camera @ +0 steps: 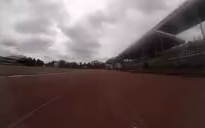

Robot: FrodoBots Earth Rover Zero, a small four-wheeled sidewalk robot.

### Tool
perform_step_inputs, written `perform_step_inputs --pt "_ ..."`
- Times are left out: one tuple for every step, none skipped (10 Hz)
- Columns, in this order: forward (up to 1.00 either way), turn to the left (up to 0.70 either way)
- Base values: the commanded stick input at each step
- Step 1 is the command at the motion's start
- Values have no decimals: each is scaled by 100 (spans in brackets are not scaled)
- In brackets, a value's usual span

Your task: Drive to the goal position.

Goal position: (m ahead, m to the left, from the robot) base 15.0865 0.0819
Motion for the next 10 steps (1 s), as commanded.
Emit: perform_step_inputs --pt "67 0" --pt "67 0" --pt "67 0" --pt "67 0" --pt "67 0" --pt "67 0" --pt "67 0" --pt "67 0" --pt "67 0" --pt "67 0"
